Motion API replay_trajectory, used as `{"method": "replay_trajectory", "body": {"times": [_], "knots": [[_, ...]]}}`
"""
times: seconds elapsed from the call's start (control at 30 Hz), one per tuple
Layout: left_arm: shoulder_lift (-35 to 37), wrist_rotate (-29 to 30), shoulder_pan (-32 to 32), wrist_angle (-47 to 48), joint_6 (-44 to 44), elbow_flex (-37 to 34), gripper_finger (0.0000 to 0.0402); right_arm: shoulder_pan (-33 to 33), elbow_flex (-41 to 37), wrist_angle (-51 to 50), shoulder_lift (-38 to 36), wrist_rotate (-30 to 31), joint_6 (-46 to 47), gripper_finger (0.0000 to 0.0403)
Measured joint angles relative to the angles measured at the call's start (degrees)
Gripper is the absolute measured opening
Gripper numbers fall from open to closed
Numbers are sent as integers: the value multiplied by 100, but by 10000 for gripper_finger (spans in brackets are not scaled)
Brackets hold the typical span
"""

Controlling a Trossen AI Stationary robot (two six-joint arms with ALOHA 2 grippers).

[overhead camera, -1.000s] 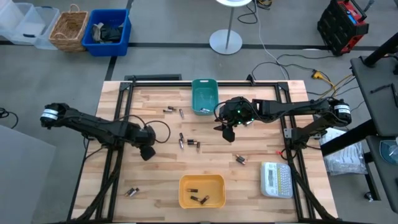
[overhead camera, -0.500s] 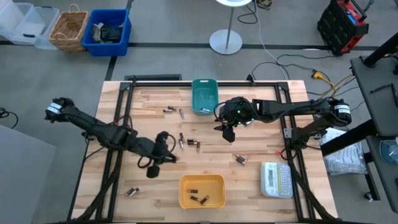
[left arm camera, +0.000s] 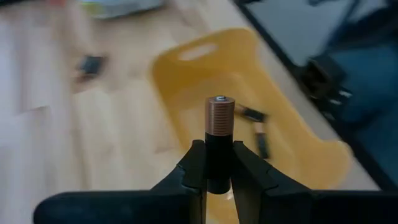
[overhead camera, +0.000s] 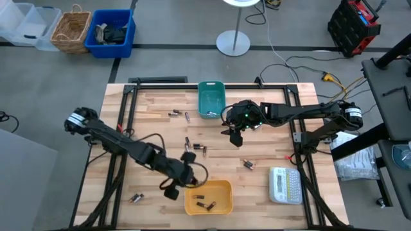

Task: Sort batteries
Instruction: Put the black battery into the yellow bin, then put the silver battery into the light green bin

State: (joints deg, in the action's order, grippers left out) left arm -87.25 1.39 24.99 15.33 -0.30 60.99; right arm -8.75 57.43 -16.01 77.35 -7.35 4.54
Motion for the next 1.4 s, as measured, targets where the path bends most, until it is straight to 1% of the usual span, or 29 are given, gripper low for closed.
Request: {"method": "replay_trajectory", "body": {"times": [0.1, 0.27, 0.4, 0.63, 0.87, 0.93, 1.1, 1.17, 1.3, 1.4], "knots": [[-284, -669, 9, 17, 66, 100, 28, 0, -11, 0, 1, 0, -2, 187], [-701, -873, 9, 16, 11, 213, 29, 0, -11, 2, 1, 0, -2, 187], [-884, -1282, -28, 33, -167, 251, 40, 0, -11, 4, 1, 0, -2, 187], [-883, -1333, -33, 17, -453, 278, 76, 0, -14, 44, 1, 0, -1, 187], [-855, -1333, -35, 116, -495, 274, 87, 0, -14, 46, 1, 0, -2, 187], [-832, -1228, -33, 334, -492, 299, 88, 0, -14, 46, 1, 0, -2, 187], [-678, -674, -26, 937, -465, 413, 88, 0, -14, 48, 1, 0, 3, 187], [-551, -359, -22, 1246, -450, 411, 88, 0, -14, 48, 1, 2, 94, 187], [-159, 477, 7, 1788, -373, 358, 88, 27, -78, 47, 1, 7, 375, 187], [233, 986, 87, 1902, -195, 237, 88, 99, -154, 42, 1, 7, 484, 187]]}}
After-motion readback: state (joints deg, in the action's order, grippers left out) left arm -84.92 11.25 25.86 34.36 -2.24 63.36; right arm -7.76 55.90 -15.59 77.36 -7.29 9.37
